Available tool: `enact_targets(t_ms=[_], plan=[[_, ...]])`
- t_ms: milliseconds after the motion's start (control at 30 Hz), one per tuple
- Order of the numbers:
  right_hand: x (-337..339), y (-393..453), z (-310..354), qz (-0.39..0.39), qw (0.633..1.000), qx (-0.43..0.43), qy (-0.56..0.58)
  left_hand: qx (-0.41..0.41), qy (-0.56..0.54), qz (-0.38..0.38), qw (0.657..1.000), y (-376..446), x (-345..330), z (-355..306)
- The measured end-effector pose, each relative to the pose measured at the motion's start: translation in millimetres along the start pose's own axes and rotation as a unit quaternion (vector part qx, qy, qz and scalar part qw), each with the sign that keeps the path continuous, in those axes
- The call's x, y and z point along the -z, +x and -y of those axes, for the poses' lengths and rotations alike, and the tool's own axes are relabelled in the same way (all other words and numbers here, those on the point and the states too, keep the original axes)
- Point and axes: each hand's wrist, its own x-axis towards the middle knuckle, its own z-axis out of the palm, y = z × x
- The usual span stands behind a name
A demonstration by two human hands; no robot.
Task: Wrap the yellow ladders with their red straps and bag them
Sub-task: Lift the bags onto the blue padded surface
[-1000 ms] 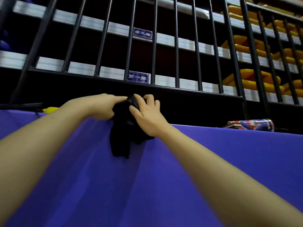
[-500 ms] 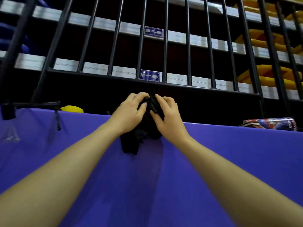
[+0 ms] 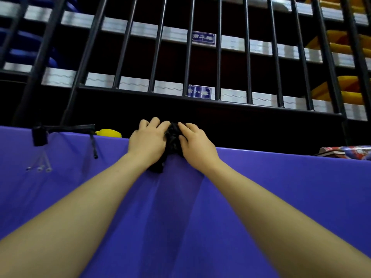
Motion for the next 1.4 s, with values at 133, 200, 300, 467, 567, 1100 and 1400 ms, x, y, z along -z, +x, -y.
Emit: enact_targets(t_ms=[133,200,300,467,567,1100,1400], plan=[[11.1,-6.3,1.4,0.032,0.999,-0.012,-0.015,-0.002,-0.015,-0.025,1.000,-7.3,4.4,-7.1],[22.0,-15.6,-0.4,0.016,1.000,-0.013,-0.014,-0.010,-0.046,-0.065,0.997,-16.9,6.6,-13.7],[42.5,-38.4,-8.0,-0.025,0.999,-0.042,0.022,-0.034,-0.060,-0.093,0.993,-34.0,14.2,-31.7],[94.5,-102.6,-40.5,-0.023,0.994,-0.094,0.043,-0.080,-0.095,-0.027,0.992,-66.5,31.1,-104.2],[137.2,-160.3,-71.8,-0.003,0.986,-0.165,0.026,-0.071,-0.157,0.045,0.984,-95.4,33.3,-166.5],[318.0,-591.5,-203.5,0.143,0.815,-0.547,-0.126,-0.157,-0.378,0.470,0.782,-397.5,-53.5,-520.9],[364.2,-843.1,-191.3,0.153,0.642,-0.737,-0.144,-0.316,-0.401,0.618,0.598,-632.2,-97.5,-669.2]])
